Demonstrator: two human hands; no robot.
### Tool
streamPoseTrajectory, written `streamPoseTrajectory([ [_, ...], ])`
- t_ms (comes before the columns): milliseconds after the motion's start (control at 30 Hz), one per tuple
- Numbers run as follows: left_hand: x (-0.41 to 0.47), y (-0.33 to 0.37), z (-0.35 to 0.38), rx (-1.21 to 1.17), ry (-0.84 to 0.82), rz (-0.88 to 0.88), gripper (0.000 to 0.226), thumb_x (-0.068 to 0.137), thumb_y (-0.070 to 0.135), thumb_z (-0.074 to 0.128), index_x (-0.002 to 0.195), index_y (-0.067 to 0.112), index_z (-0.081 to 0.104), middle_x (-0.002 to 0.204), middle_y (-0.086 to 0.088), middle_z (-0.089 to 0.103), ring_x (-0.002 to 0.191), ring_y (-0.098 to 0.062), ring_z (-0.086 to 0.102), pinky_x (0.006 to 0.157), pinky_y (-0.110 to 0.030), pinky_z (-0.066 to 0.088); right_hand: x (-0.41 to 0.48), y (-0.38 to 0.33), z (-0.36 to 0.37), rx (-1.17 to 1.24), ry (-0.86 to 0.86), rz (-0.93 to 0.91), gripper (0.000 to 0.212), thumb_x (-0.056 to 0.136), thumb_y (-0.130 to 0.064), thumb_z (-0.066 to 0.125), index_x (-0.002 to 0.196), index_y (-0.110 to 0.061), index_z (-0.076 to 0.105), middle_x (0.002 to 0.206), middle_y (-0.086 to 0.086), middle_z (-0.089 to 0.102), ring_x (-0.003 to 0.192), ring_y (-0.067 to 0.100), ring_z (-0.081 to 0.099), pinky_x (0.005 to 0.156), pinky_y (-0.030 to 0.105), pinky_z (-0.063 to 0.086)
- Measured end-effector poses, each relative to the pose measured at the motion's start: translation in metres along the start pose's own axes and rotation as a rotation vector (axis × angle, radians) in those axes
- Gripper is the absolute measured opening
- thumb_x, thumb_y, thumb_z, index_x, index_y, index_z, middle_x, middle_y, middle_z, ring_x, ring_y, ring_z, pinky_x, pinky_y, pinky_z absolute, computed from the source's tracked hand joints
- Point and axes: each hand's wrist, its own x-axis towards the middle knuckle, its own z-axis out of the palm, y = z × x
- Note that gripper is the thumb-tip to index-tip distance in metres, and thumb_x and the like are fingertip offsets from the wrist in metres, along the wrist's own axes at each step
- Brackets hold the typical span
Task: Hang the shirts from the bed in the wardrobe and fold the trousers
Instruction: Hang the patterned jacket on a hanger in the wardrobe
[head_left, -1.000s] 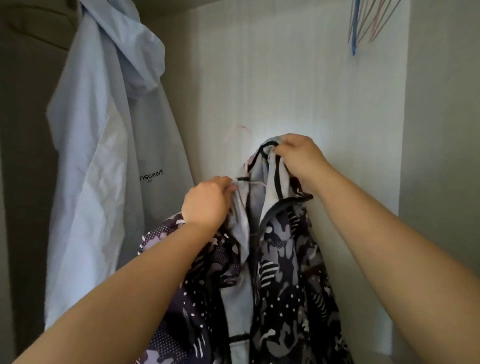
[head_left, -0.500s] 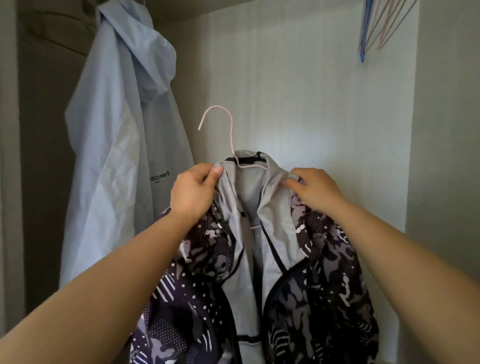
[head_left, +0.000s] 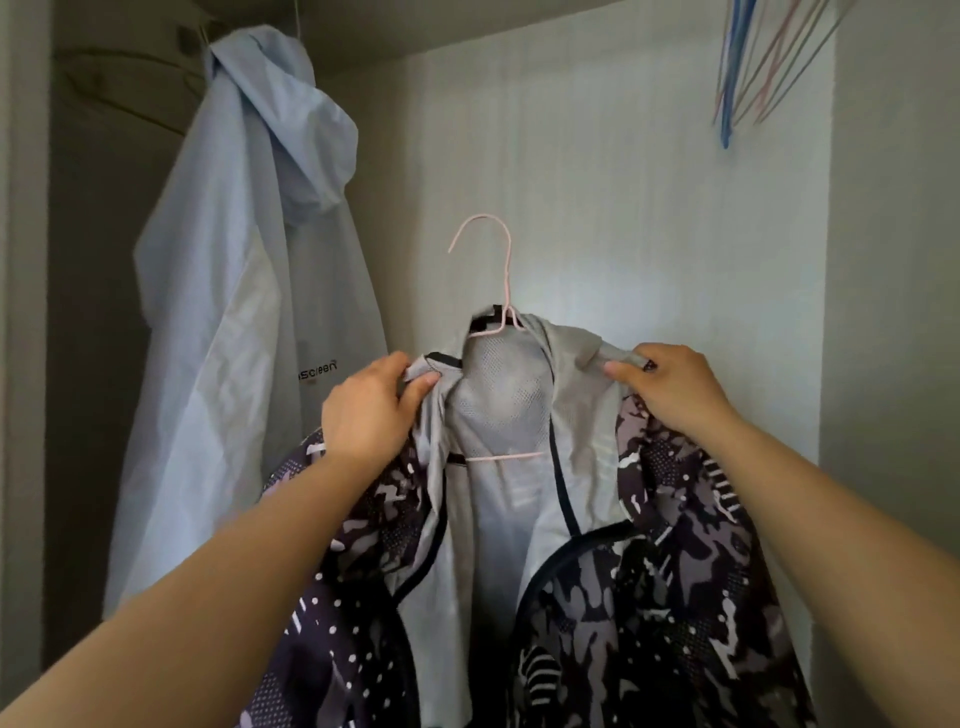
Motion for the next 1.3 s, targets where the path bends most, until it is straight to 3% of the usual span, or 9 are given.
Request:
streamPoseTrajectory([
  [133, 0.007, -0.004, 0.004, -0.028, 0.137, -0.064, 0.027, 0.09, 0.044, 0.055, 0.088, 0.018, 0.058, 0.081, -0.004, 0.064, 0.074, -0.032, 0.059, 0.056, -0.031, 0.031, -0.003, 0.001, -0.023, 0.071, -0.432, 0.078, 0.032, 0.084, -0.045, 0.062, 0.075, -0.014, 0.063, 0.08, -0.002, 0.065, 0.075, 0.013, 0.06, 0.071, 0.024, 0.044],
  [300, 0.02, -0.002, 0.021, -0.176, 0.093, -0.167, 0.024, 0.092, 0.038, 0.056, 0.096, 0.016, 0.063, 0.093, -0.008, 0.065, 0.092, -0.033, 0.054, 0.071, -0.038, 0.038, -0.009, -0.005, -0.037, 0.247, -0.464, 0.156, 0.037, 0.067, -0.053, 0.063, 0.07, -0.017, 0.07, 0.078, -0.001, 0.073, 0.076, 0.017, 0.068, 0.074, 0.028, 0.049],
  [500, 0.027, 0.03, 0.047, -0.462, -0.104, -0.347, 0.039, 0.098, 0.037, 0.043, 0.132, 0.02, 0.053, 0.137, -0.011, 0.044, 0.129, -0.025, 0.034, 0.11, -0.033, 0.022, -0.006, -0.014, -0.036, 0.484, -0.294, 0.338, 0.024, 0.083, -0.034, 0.067, 0.082, -0.01, 0.072, 0.088, 0.012, 0.073, 0.087, 0.03, 0.069, 0.089, 0.041, 0.052],
  [667, 0.032, 0.079, 0.044, -0.795, -0.346, -0.318, 0.058, 0.097, 0.051, 0.033, 0.15, 0.03, 0.02, 0.159, 0.001, 0.008, 0.145, -0.012, 0.005, 0.114, -0.03, 0.004, 0.012, -0.033, -0.044, 0.563, -0.082, 0.436, 0.034, 0.086, -0.033, 0.066, 0.099, -0.002, 0.067, 0.092, 0.013, 0.071, 0.085, 0.027, 0.069, 0.087, 0.04, 0.054],
  [867, 0.041, 0.117, 0.014, -0.821, -0.321, -0.074, 0.076, 0.083, 0.067, 0.037, 0.149, 0.034, 0.021, 0.157, 0.009, 0.014, 0.139, -0.002, 0.013, 0.11, -0.027, 0.009, 0.042, -0.08, -0.054, 0.644, 0.1, 0.407, 0.016, 0.081, -0.021, 0.064, 0.086, -0.006, 0.064, 0.086, 0.011, 0.069, 0.075, 0.024, 0.067, 0.074, 0.033, 0.054],
  [967, 0.038, 0.124, -0.001, -0.568, -0.158, 0.18, 0.084, 0.082, 0.071, 0.045, 0.15, 0.03, 0.019, 0.156, 0.01, 0.017, 0.142, -0.006, 0.014, 0.113, -0.026, 0.011, 0.057, -0.107, -0.054, 0.627, 0.159, 0.382, 0.014, 0.076, -0.019, 0.06, 0.082, -0.006, 0.062, 0.09, 0.014, 0.067, 0.079, 0.027, 0.065, 0.07, 0.034, 0.052],
  [1067, 0.037, 0.131, -0.01, -0.306, -0.04, 0.35, 0.082, 0.083, 0.07, 0.032, 0.151, 0.029, 0.015, 0.156, 0.009, 0.017, 0.144, -0.01, 0.012, 0.118, -0.04, 0.012, 0.076, -0.13, -0.054, 0.61, 0.174, 0.337, 0.011, 0.082, -0.019, 0.056, 0.079, -0.009, 0.06, 0.093, 0.013, 0.065, 0.082, 0.027, 0.064, 0.078, 0.036, 0.052],
  [1167, 0.049, 0.132, -0.02, -0.297, -0.117, 0.288, 0.068, 0.092, 0.063, 0.031, 0.15, 0.032, 0.015, 0.155, 0.011, 0.021, 0.142, -0.008, 0.012, 0.118, -0.043, 0.009, 0.094, -0.151, -0.053, 0.521, 0.199, 0.291, 0.021, 0.088, -0.022, 0.051, 0.091, -0.005, 0.063, 0.103, 0.017, 0.066, 0.094, 0.031, 0.063, 0.09, 0.038, 0.051],
  [1300, 0.079, 0.126, -0.039, -0.469, -0.287, 0.161, 0.069, 0.088, 0.067, 0.034, 0.149, 0.038, 0.016, 0.156, 0.014, 0.019, 0.142, -0.005, 0.008, 0.118, -0.044, 0.007, 0.112, -0.17, -0.051, 0.497, 0.28, 0.224, 0.029, 0.089, -0.03, 0.051, 0.091, -0.003, 0.061, 0.099, 0.018, 0.065, 0.093, 0.033, 0.063, 0.082, 0.038, 0.052],
])
